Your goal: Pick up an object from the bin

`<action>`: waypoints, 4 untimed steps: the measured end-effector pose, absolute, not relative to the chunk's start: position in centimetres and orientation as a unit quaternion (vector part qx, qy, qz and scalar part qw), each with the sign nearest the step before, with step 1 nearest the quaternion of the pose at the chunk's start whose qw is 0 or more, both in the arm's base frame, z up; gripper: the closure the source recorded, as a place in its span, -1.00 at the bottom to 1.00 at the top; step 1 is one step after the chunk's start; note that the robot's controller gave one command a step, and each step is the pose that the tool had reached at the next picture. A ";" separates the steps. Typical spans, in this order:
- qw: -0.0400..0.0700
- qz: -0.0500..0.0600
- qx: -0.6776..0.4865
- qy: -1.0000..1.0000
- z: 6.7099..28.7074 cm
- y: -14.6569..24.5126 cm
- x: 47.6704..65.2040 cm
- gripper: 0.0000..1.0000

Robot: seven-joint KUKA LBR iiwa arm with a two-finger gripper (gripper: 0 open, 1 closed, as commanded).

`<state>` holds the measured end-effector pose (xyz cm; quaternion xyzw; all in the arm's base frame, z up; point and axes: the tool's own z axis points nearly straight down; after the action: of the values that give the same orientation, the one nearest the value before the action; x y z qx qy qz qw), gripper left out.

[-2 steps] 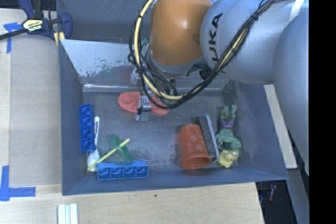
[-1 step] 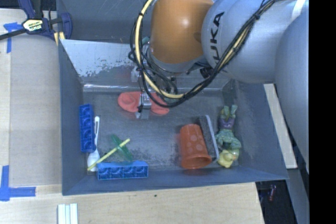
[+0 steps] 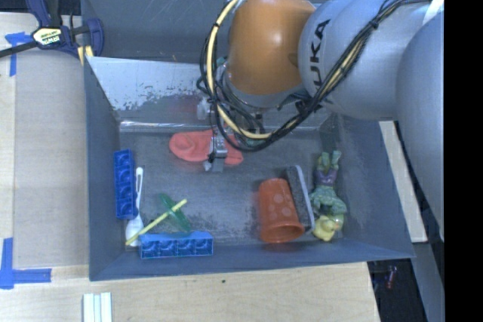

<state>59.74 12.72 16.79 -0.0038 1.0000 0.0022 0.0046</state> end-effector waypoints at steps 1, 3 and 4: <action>0.002 0.001 -0.067 0.998 18.7 12.9 54.5 -1.00; 0.005 0.003 -0.040 0.999 11.7 5.0 56.7 -1.00; 0.010 0.003 0.026 1.000 7.7 3.7 60.8 -1.00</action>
Offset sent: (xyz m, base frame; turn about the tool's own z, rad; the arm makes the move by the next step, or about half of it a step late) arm 0.0154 -0.0782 -0.0811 -0.0561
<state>60.80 3.67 7.66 0.0256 0.9996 0.0025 0.0101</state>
